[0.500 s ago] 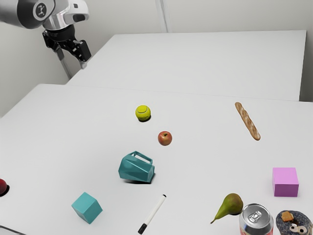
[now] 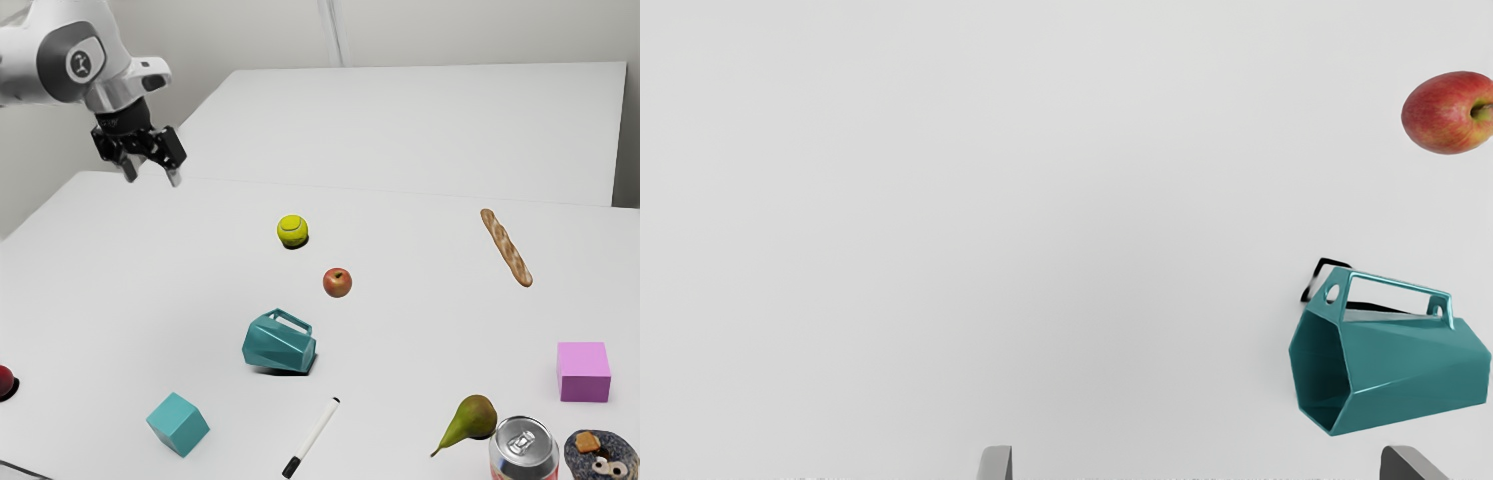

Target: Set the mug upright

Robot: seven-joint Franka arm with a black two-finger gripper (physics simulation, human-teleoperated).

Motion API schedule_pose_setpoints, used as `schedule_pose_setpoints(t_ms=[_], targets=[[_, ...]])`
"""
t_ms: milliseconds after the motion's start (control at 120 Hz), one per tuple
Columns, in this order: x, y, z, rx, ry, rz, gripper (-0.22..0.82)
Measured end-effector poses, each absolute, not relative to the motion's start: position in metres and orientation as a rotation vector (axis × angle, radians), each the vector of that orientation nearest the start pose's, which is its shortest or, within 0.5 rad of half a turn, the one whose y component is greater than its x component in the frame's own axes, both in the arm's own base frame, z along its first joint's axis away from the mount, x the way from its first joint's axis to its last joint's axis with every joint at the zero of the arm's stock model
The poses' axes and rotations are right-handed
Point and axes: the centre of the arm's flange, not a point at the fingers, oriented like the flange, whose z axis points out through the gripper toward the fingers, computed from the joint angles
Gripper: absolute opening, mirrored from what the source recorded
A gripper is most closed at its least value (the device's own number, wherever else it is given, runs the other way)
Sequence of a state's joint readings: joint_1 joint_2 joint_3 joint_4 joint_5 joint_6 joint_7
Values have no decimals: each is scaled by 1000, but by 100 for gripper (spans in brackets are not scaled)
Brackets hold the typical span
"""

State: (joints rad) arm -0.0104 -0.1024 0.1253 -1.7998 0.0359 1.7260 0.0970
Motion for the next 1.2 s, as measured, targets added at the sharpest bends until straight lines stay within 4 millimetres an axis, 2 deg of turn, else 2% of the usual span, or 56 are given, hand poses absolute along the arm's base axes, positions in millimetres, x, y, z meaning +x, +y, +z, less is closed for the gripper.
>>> schedule_pose_setpoints(t_ms=[133,300,442,583,808,1033,1200], targets=[[522,89,524,-3285,-191,112,60],[528,96,463,-3418,-353,276,60],[528,95,411,-3496,-481,431,60],[529,78,370,-3538,-532,574,60],[522,59,327,-3587,-630,731,60],[528,32,304,-3632,-660,797,60],[523,14,288,-3663,-723,866,60]])
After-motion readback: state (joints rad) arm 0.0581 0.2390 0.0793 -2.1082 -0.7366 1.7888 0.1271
